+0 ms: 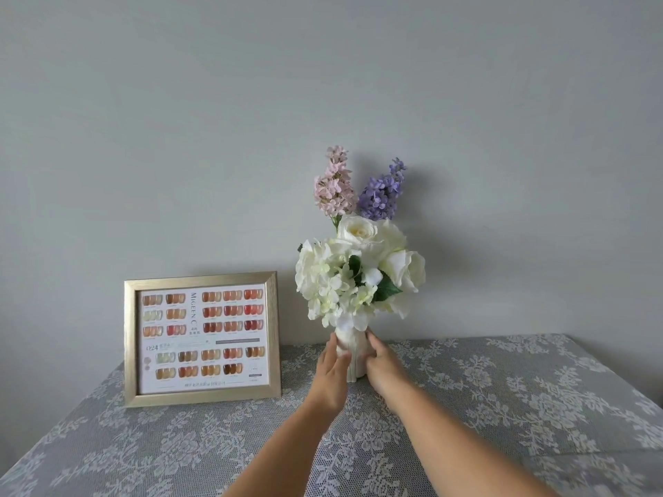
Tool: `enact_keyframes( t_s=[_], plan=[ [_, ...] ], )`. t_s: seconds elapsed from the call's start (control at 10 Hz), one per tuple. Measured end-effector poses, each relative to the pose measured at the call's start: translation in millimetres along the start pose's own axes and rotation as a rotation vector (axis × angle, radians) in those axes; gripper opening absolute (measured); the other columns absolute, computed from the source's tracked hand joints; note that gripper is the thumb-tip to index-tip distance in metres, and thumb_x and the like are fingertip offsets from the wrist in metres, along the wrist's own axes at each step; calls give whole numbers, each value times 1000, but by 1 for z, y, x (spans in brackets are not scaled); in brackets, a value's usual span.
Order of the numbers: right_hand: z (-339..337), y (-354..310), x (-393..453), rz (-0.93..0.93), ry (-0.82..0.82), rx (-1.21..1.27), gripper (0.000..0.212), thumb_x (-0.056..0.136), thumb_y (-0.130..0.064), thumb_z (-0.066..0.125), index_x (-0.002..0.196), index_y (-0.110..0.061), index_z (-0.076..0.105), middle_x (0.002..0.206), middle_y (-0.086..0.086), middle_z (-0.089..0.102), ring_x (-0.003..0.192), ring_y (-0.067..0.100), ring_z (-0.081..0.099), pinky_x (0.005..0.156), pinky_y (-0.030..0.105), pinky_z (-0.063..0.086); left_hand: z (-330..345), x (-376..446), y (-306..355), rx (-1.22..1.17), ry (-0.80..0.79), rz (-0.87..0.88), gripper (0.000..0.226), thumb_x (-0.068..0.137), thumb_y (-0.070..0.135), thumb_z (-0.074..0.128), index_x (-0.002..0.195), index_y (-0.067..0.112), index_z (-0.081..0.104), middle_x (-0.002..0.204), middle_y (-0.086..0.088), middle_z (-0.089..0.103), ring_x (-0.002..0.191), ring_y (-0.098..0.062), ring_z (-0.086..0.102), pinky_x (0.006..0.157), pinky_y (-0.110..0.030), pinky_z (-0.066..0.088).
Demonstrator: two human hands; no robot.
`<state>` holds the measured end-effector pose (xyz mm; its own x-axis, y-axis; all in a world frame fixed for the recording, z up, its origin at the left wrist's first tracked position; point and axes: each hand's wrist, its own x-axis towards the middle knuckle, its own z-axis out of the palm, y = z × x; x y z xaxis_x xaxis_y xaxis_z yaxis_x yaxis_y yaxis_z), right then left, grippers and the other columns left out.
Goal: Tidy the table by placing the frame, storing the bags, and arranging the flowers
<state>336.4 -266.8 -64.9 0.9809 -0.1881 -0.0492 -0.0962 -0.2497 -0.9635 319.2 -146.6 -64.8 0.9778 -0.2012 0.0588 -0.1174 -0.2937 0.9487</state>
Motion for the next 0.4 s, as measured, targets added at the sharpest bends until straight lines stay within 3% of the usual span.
enact_keyframes(
  t_s=[0.2,0.3,0.4],
  plan=[
    [-3,1,-12,-22,22,88,51,97,-25,45,145,-37,32,152,-1,32,132,20,39,100,36,38,-5,-12,-2,-11,-28,-11,57,102,44,32,153,37,7,163,3,9,148,-19,10,120,-47,12],
    [-11,-5,-35,-126,143,222,44,94,-18,52,135,-31,46,141,4,47,110,11,50,86,26,42,-18,-27,-11,48,-38,18,60,99,52,32,152,39,6,162,8,10,148,-16,9,120,-50,12],
    [-28,-21,-62,-248,299,414,33,90,-4,51,111,-28,59,120,3,60,99,11,58,80,26,45,-33,-47,-22,180,-43,69,67,93,62,29,151,40,6,160,12,12,148,-14,10,120,-49,13]
  ],
)
